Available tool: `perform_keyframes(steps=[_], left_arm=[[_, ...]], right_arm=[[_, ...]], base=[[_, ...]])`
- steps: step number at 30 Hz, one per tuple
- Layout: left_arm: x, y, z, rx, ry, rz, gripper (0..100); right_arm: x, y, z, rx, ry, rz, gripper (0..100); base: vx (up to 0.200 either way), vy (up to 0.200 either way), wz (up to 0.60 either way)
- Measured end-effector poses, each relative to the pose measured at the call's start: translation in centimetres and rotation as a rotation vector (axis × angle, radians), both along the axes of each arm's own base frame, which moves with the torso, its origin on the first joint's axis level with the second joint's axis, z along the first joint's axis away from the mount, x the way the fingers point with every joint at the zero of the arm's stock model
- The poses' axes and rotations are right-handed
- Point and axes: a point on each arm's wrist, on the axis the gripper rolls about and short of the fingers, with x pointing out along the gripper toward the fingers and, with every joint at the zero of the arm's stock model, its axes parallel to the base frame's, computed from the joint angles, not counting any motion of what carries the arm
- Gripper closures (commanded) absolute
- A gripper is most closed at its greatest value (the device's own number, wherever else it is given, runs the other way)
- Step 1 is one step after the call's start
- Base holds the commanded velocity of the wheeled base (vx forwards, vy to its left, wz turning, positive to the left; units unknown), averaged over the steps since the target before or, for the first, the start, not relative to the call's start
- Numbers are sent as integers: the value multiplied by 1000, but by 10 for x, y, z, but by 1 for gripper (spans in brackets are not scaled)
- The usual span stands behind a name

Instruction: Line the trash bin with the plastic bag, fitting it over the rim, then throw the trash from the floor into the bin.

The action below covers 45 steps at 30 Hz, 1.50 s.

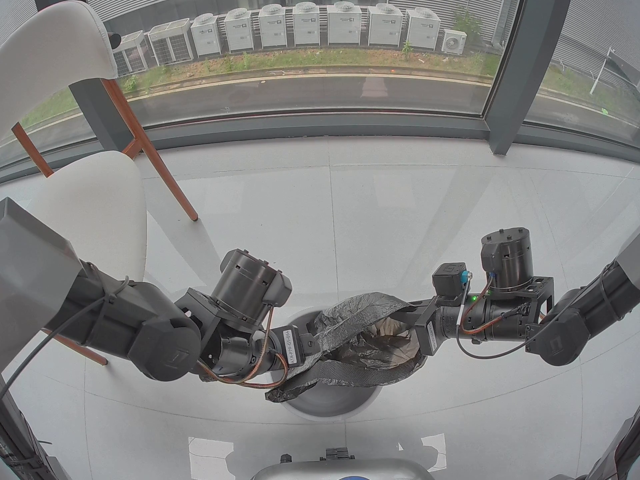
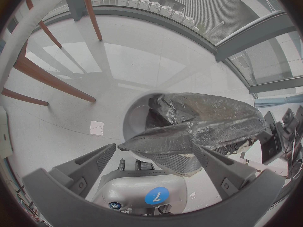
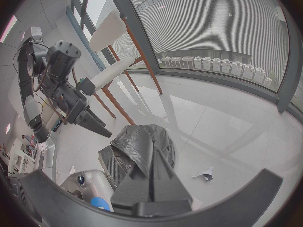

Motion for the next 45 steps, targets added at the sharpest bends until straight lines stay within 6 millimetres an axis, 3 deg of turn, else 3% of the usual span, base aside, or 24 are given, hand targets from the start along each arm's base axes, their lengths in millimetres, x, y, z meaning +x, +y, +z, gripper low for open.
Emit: perform_keyframes(steps=[11, 20, 24, 32, 38, 45], left_arm=[[-22, -23, 2, -51, 29, -69, 0], [3, -36, -13, -122, -97, -31, 0], [13, -33, -30, -101, -89, 3, 0], [14, -18, -57, -27, -28, 40, 0], [16, 0, -63, 4, -10, 85, 0], [19, 7, -63, 7, -37, 119, 0]], right_arm=[[2, -1, -1, 1, -1, -4, 100], [1, 0, -2, 0, 1, 0, 100], [-1, -1, -2, -3, 5, 2, 100], [-1, -2, -2, -3, 6, 1, 100], [-2, -3, -1, 0, 3, 0, 100], [-2, -3, 1, 3, -2, 0, 100]], base=[[0, 0, 0], [0, 0, 0], [0, 0, 0], [0, 0, 0], [0, 0, 0], [0, 0, 0]])
